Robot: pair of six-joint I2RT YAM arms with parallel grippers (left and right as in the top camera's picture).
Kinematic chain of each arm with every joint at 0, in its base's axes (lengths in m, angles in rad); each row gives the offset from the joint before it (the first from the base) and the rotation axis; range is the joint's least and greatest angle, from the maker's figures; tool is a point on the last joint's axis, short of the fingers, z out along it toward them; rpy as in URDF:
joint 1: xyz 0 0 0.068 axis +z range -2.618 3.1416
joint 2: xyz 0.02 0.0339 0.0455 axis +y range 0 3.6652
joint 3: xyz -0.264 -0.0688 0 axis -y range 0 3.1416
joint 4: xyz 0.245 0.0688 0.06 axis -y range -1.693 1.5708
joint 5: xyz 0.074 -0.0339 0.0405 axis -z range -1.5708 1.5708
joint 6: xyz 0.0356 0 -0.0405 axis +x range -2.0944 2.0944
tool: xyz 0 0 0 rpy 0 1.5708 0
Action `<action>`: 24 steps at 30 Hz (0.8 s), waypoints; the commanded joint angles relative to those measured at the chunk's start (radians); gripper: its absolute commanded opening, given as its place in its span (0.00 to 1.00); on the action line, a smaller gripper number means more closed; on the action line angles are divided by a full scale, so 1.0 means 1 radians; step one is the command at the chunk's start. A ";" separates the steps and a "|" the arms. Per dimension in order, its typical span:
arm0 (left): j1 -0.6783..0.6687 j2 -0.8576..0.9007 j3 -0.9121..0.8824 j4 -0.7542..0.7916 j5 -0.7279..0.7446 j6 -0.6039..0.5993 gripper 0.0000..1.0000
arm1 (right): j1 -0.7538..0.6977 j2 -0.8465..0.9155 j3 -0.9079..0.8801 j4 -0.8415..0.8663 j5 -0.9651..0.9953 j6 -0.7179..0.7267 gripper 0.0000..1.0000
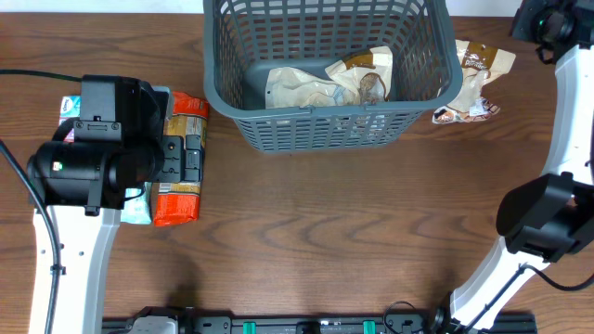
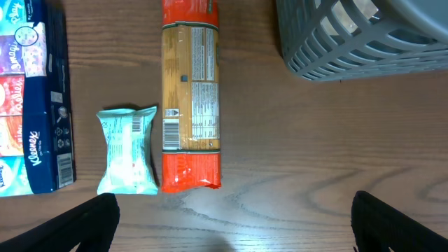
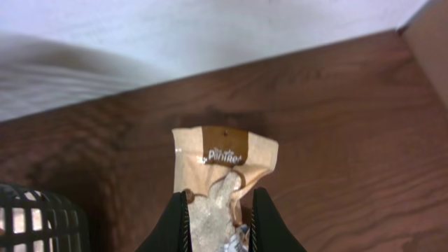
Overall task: Pack container
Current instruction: 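Grasp the rice pouch with the right gripper and lift it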
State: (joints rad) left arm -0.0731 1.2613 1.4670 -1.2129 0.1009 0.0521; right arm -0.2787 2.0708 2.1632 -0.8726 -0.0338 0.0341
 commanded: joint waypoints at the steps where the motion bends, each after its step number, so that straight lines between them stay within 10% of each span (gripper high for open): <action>1: 0.005 0.001 0.010 0.000 -0.009 -0.007 0.99 | 0.005 -0.009 -0.003 -0.014 0.007 0.044 0.01; 19: 0.004 0.001 0.010 -0.001 -0.008 -0.008 0.99 | 0.003 -0.008 -0.004 -0.092 -0.044 0.081 0.01; 24: 0.004 0.001 0.010 -0.001 -0.008 -0.008 0.99 | 0.003 -0.008 -0.003 -0.089 -0.080 0.081 0.53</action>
State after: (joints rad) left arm -0.0731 1.2613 1.4670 -1.2121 0.1009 0.0521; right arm -0.2787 2.0708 2.1624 -0.9611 -0.0769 0.1093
